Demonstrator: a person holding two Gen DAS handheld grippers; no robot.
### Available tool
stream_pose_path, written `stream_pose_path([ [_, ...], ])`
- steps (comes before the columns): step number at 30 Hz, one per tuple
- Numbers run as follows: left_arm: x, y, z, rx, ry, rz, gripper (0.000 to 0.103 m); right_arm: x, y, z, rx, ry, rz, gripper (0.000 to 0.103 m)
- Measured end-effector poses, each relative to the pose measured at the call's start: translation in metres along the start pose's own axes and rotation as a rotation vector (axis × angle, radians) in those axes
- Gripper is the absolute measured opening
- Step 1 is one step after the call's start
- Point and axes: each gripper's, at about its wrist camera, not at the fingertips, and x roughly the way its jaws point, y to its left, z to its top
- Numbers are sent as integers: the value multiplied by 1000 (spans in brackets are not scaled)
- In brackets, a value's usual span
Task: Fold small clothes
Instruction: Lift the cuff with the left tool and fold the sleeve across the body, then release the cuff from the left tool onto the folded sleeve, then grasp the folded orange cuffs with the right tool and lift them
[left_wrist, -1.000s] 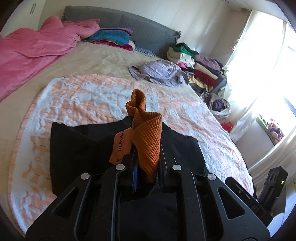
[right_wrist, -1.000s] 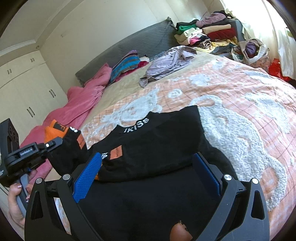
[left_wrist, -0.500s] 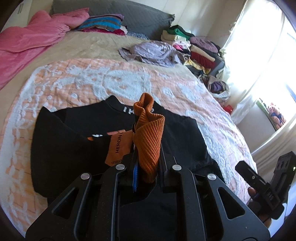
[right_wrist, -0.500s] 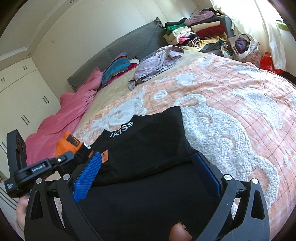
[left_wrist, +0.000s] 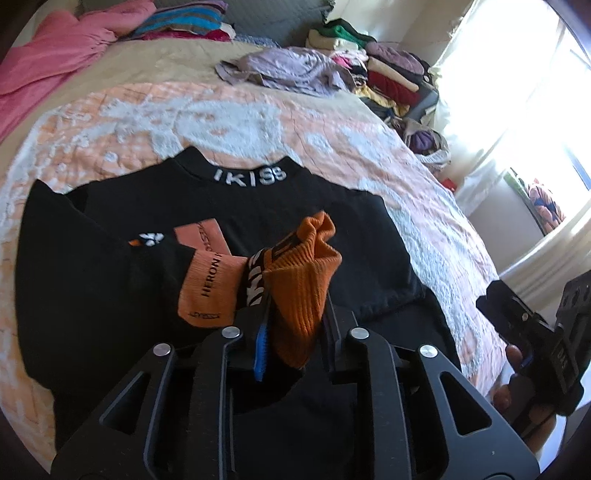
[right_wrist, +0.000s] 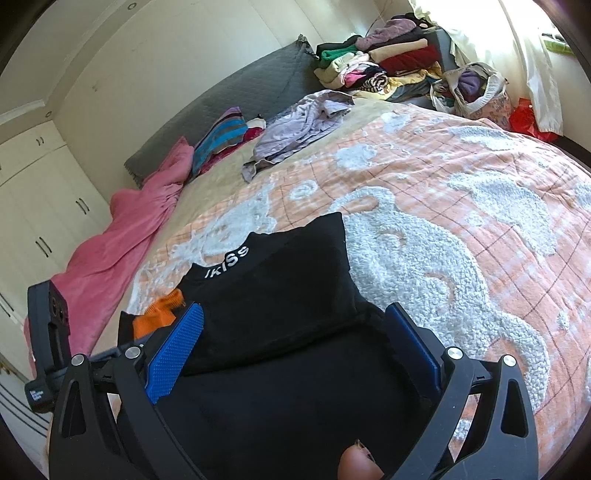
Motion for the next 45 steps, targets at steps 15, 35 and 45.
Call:
stream_pose_path([
  [15,-26,7,-9,31,-23,10,62,33,28,-17,-42,111,64,98],
  [35,-68,81,-18,-127,-108,148,91,117,91,-51,-233,281,81,38],
  [45,-81,99,-24,-178,-128,168,91,81,124,-19,-375,151,197,13],
])
